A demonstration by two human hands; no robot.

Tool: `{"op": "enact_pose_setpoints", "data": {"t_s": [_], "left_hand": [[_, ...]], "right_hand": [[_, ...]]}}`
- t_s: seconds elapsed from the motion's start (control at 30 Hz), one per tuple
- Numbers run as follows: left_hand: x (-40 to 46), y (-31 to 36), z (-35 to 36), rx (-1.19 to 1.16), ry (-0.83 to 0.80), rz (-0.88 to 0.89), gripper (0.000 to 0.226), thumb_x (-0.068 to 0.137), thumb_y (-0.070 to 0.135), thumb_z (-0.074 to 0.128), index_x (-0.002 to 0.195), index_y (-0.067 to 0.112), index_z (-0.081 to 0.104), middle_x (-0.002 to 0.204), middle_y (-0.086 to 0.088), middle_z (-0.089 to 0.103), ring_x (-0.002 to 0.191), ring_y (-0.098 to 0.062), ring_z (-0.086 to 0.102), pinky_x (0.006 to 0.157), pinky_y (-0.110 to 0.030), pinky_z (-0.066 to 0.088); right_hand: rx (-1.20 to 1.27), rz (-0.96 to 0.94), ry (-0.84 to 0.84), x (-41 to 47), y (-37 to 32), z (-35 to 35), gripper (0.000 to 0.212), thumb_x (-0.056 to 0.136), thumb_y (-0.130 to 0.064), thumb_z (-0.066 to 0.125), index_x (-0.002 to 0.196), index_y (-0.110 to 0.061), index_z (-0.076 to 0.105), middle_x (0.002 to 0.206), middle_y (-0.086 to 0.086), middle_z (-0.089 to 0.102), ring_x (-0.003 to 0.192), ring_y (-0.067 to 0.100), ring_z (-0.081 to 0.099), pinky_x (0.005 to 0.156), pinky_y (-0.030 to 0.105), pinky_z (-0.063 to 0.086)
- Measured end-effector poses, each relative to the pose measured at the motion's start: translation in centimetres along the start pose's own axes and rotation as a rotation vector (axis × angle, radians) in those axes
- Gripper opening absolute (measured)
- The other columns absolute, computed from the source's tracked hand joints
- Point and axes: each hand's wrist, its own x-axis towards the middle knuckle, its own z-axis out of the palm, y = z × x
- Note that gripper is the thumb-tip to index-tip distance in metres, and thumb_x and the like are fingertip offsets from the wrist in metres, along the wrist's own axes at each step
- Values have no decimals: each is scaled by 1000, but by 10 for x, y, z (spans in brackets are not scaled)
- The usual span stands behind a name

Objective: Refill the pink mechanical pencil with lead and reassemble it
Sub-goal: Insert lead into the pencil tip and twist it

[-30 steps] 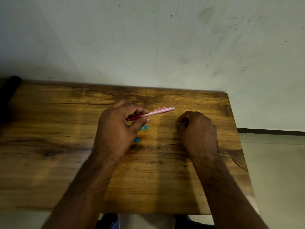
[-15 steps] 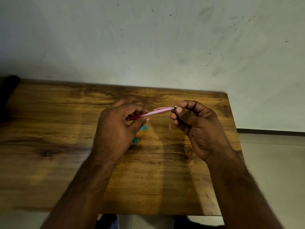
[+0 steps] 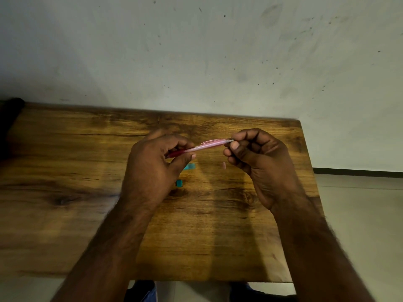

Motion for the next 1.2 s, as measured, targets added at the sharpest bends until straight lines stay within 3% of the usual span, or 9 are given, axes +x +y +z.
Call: {"op": "enact_pose_setpoints", "data": {"t_s": [0.33, 0.5, 0.73, 0.8, 0.87, 0.97, 1.1, 1.2], "left_hand": [[0, -1, -1, 5, -26, 17, 20, 83, 20, 82, 103, 22, 80, 96, 11, 68, 87, -1, 63, 74, -17, 48], [0, -3, -1, -8, -23, 6, 20, 83, 20, 82, 103, 20, 80, 96, 10, 68, 87, -3, 63, 75, -20, 49], [0, -2, 0, -8, -11, -8, 20, 83, 21, 82, 102, 23, 80, 93, 12, 67, 85, 0, 61, 72, -14, 45], [0, -2, 0, -12, -7, -14, 20, 83, 20, 82, 102, 23, 80, 93, 12, 67, 85, 0, 61, 72, -14, 46], [0, -2, 0, -13, -3, -18, 20, 82, 20, 82, 102, 23, 80, 93, 12, 67, 85, 0, 62, 72, -15, 46], [0, -2, 1, -2, 2, -22, 21, 82, 21, 83, 102, 24, 80, 92, 12, 67, 84, 0, 62, 71, -16, 46], [0, -1, 0, 5, -5, -17, 21, 82, 19, 83, 102, 22, 80, 93, 12, 68, 85, 1, 61, 72, -14, 45], [0, -1, 1, 14, 2, -21, 21, 82, 20, 83, 102, 22, 80, 93, 11, 68, 85, 0, 62, 72, -15, 46]], "right_hand": [[9, 45, -38, 0, 1, 0, 16, 90, 7, 66, 95, -7, 70, 82, 8, 74, 77, 16, 73, 74, 31, 61], [10, 63, -45, 0, 0, 0, 17, 88, 10, 65, 92, -6, 71, 84, 12, 72, 77, 18, 72, 82, 40, 60], [0, 30, -9, 2, 1, -2, 20, 92, 6, 65, 104, -9, 73, 84, 5, 75, 78, 16, 73, 74, 31, 63], [-194, -29, 88, 3, 4, -4, 21, 93, 0, 69, 107, -14, 74, 90, 4, 77, 76, 11, 74, 66, 23, 61], [-617, -105, 169, 4, 10, -5, 20, 91, -13, 76, 108, -23, 75, 89, -5, 77, 77, 3, 72, 66, 21, 59], [-1066, -154, 92, 1, 19, 3, 27, 87, -24, 79, 113, -30, 73, 92, -12, 74, 84, 7, 68, 74, 23, 52], [-1267, -184, 22, 0, 23, 10, 28, 92, -20, 69, 119, -28, 73, 113, -3, 74, 100, 17, 70, 86, 28, 52], [-1262, -160, 26, 2, 23, 9, 29, 91, -18, 67, 118, -27, 74, 112, -2, 73, 98, 17, 68, 84, 27, 51]]}}
